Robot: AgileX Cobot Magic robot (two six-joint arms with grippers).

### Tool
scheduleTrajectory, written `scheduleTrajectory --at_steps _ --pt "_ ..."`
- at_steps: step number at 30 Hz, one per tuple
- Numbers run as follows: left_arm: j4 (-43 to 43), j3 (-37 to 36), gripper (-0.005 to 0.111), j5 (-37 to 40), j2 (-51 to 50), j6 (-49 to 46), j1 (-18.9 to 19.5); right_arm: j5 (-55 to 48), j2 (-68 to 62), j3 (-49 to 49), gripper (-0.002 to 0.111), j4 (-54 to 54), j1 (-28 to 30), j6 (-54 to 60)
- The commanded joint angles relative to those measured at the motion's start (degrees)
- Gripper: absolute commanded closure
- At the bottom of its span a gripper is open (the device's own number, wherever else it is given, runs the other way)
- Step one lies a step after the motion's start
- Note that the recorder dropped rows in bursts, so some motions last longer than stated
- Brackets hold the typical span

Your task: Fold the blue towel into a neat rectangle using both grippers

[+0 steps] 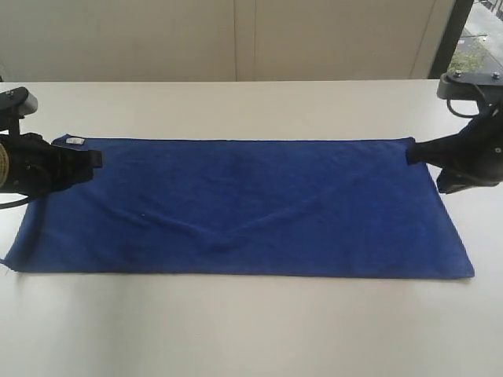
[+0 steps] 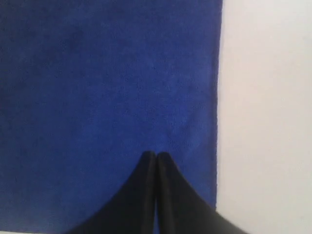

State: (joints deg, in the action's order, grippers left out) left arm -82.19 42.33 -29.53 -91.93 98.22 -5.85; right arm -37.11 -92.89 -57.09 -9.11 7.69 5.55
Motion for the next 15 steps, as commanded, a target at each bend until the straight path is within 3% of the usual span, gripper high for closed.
scheduleTrajectory --at_steps 1,5,15 --pt "-1.84 -0.34 0.107 7.70 -0.04 0.88 -1.29 5.01 1.25 5.30 0.108 -0.28 -0.84 0.65" --pt "-1.85 -0.34 0.107 14.23 -1.14 0.88 -1.29 8.90 1.25 8.36 0.108 -0.28 -0.84 0.65" --pt "-4.50 -0.34 0.107 15.97 -6.03 0.61 -1.29 13.76 -2.25 10.99 0.108 -0.51 -0.84 0.42"
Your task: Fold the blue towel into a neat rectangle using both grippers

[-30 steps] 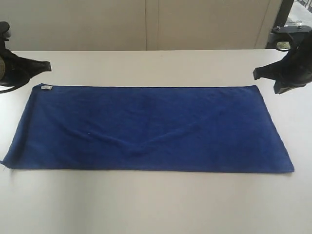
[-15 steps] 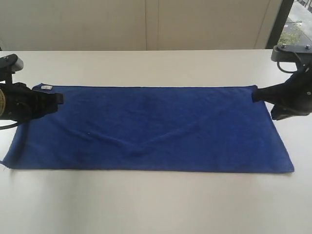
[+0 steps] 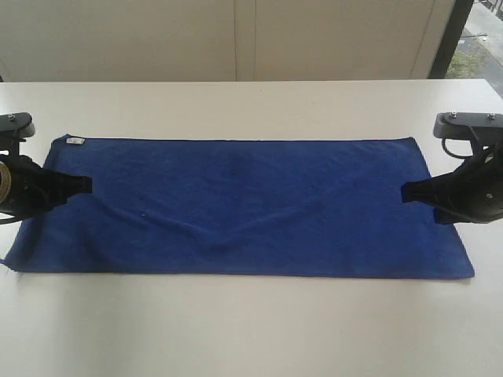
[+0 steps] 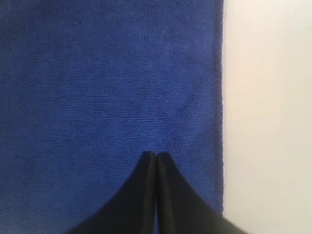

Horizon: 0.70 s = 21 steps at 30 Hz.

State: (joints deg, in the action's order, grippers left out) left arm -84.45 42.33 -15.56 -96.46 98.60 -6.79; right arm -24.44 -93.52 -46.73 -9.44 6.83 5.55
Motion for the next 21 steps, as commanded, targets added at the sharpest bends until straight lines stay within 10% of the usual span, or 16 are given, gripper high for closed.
scheduleTrajectory --at_steps 1,21 --pt "-2.56 -0.34 0.107 2.52 -1.79 0.22 -0.35 1.20 -2.04 0.63 0.108 -0.18 0.01 0.28" --pt "-7.62 -1.18 0.107 18.32 -2.21 0.13 -0.35 1.67 -3.21 0.63 0.108 -0.18 0.01 0.28"
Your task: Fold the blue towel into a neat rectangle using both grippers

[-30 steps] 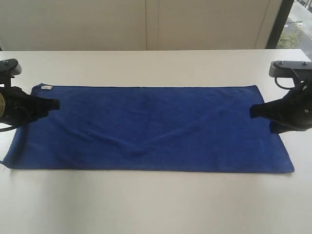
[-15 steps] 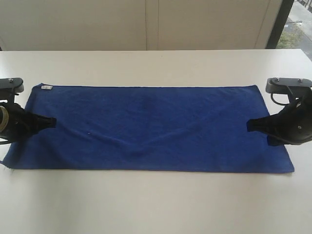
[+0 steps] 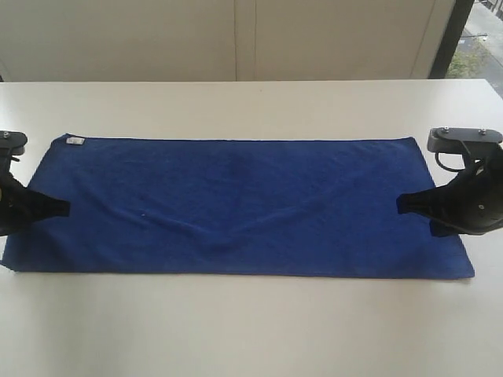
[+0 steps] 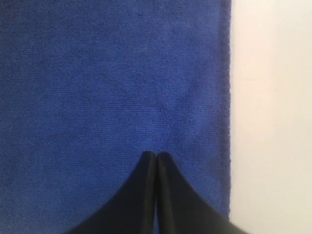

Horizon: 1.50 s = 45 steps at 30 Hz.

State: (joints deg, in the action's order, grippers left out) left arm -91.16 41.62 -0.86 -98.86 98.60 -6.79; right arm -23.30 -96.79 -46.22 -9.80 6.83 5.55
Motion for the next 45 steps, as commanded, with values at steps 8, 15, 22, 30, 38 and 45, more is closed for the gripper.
scheduleTrajectory --at_steps 8,15,22,30,38,45 --pt "-0.91 -0.47 0.107 4.89 0.18 -2.63 -0.35 0.52 0.06 0.12 0.108 0.18 0.01 0.28" --pt "-0.23 -1.60 0.107 9.47 0.18 -4.72 -0.35 0.67 0.06 0.34 0.108 0.18 0.01 0.28" --pt "-0.36 -1.60 0.107 2.44 4.39 -4.75 -0.35 0.67 0.06 0.34 0.108 0.18 0.01 0.28" --pt "-0.93 -1.60 0.107 -7.79 11.57 -4.75 -0.35 0.53 0.06 0.32 0.108 0.18 0.01 0.28" --pt "-2.33 -5.88 0.107 -8.47 8.71 -2.28 -0.35 0.14 0.06 0.32 0.108 0.18 0.01 0.28" --pt "-2.33 -9.83 0.107 -4.31 8.07 0.02 -0.35 0.14 0.06 0.32 0.108 0.18 0.01 0.28"
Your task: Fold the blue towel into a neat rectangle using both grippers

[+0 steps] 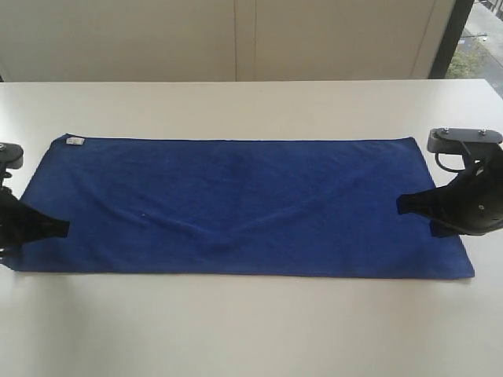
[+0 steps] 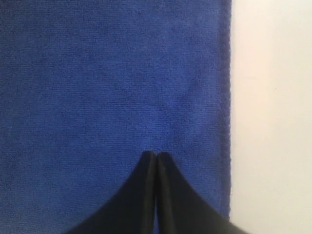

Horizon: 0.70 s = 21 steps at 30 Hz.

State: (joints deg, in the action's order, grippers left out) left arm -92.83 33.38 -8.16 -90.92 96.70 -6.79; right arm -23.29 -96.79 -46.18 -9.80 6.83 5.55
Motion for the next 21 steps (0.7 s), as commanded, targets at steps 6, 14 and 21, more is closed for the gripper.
scheduleTrajectory --at_steps 6,14,21 --pt "-0.56 -2.97 0.107 7.03 0.14 2.57 -0.35 0.14 0.06 0.28 0.108 0.18 0.01 0.28" --pt "0.10 -3.68 0.107 8.16 0.14 2.69 -0.35 -0.44 0.06 0.28 0.108 0.18 0.01 0.28" --pt "0.10 -3.68 0.107 8.93 0.14 2.69 -0.35 -2.91 -0.05 0.28 0.108 0.64 0.01 0.28"
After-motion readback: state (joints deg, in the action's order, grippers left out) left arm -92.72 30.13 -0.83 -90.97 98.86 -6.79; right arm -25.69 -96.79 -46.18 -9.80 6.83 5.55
